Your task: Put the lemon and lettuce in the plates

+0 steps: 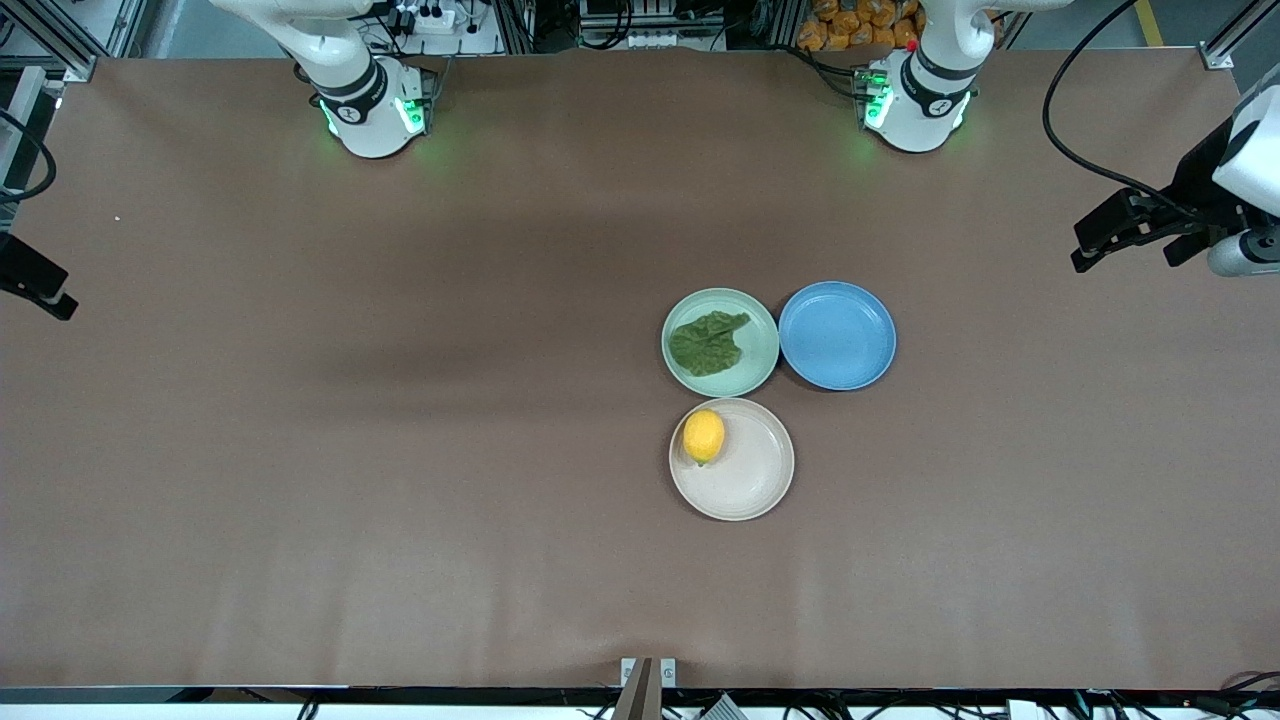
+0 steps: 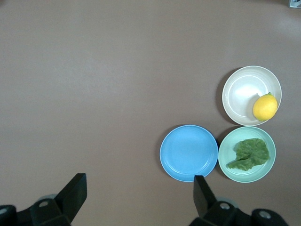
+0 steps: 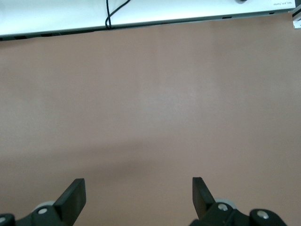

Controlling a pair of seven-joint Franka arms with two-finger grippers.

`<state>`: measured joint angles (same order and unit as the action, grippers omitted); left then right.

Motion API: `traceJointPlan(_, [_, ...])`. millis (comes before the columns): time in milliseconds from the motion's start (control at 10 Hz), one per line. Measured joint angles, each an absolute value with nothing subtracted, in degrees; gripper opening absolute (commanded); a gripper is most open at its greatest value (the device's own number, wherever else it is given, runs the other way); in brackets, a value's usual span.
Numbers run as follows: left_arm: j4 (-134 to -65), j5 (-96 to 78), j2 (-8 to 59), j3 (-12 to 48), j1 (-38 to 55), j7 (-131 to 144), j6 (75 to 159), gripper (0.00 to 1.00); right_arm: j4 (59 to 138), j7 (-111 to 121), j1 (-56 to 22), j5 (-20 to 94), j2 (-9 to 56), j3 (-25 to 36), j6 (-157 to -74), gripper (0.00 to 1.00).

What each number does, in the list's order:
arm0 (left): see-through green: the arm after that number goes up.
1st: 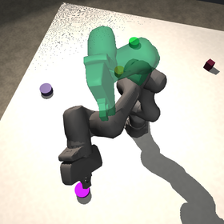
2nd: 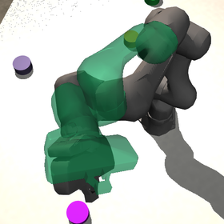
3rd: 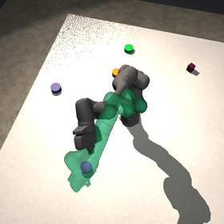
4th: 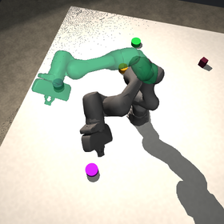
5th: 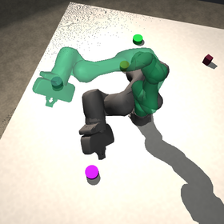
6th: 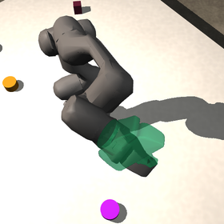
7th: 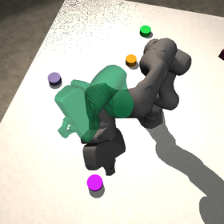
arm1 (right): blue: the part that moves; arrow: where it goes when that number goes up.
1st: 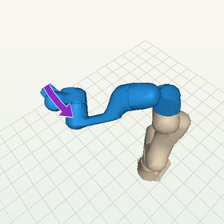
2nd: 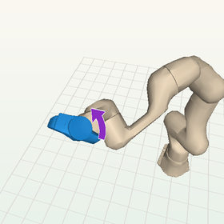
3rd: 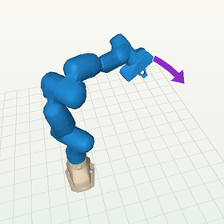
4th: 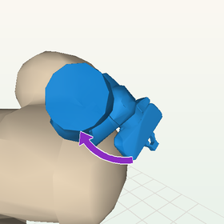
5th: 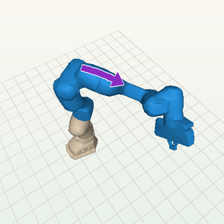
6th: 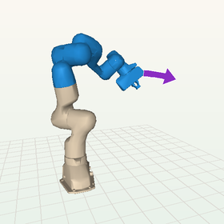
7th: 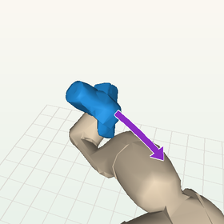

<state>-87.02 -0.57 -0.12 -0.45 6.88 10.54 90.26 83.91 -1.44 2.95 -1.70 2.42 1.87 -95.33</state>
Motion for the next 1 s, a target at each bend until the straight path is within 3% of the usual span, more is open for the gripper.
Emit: traceJointPlan(1000, [-87.0,-0.6,-0.9,3.4,2.5,9.9,88.3,1.0,86.3,-1.3,5.6,1.3,-1.0,-0.4,-93.2,1.0])
